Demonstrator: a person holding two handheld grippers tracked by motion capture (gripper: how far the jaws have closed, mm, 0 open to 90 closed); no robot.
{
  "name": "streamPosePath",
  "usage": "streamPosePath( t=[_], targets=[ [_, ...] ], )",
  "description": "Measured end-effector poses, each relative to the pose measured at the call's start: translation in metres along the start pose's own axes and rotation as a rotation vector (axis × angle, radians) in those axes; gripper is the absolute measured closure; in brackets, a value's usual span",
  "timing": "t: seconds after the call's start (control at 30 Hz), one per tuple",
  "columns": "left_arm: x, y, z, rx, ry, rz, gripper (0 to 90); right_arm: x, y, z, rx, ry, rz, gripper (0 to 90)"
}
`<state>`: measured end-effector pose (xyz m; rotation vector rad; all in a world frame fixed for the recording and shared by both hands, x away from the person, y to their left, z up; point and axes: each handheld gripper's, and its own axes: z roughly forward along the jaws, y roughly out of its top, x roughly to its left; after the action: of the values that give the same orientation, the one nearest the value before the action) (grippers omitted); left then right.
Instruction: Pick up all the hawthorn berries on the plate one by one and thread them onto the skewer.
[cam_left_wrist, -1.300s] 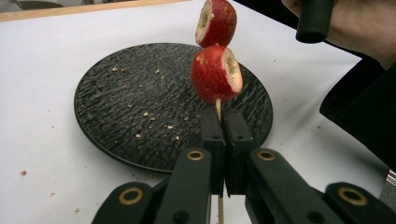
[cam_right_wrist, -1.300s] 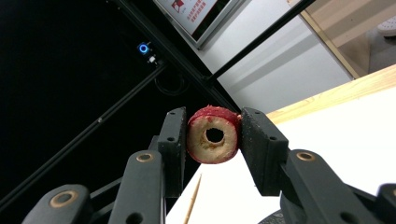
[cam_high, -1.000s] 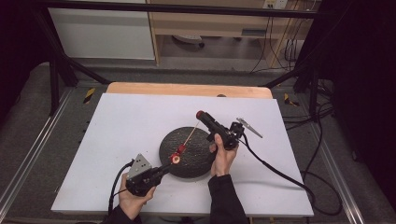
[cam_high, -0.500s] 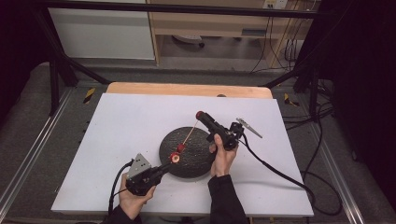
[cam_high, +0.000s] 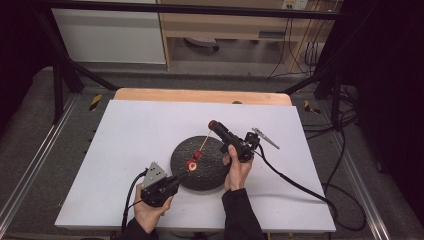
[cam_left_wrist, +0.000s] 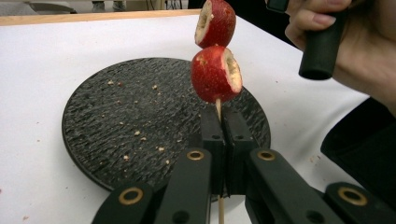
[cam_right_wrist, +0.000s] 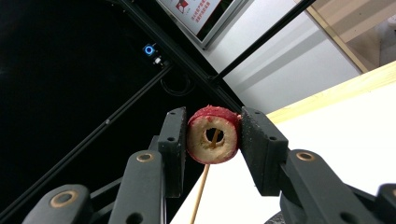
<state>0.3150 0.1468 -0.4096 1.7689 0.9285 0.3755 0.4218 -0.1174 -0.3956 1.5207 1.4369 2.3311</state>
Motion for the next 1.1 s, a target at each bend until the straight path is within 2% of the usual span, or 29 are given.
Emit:
streamPosePath(
  t=[0.33, 0.47, 0.57, 0.8, 1.1],
  targets=[
    [-0.0009, 0.0018, 0.003, 0.004, 0.008, -0.009, 88.2, 0.0012, 0.0014, -0.0013, -0.004, -0.004, -0.01, 63.0],
    [0.0003, 0.0014, 0.003, 0.01, 0.013, 0.0, 88.2, 0.0011, 0.0027, -0.0005, 0.007, 0.0, 0.006, 63.2],
    [0.0029, 0.0026, 0.001, 0.009, 0.014, -0.001, 88.3, 0.0008, 0.0045, -0.0015, 0.029, -0.012, -0.013, 63.4],
    [0.0019, 0.0025, -0.0009, 0.003, 0.016, 0.007, 88.3, 0.0007, 0.0043, -0.0017, 0.036, -0.01, -0.023, 63.8],
    [-0.0038, -0.0024, -0.0039, -0.043, 0.05, 0.04, 88.3, 0.0004, 0.0025, -0.0001, -0.016, -0.022, 0.027, 64.0]
  ],
)
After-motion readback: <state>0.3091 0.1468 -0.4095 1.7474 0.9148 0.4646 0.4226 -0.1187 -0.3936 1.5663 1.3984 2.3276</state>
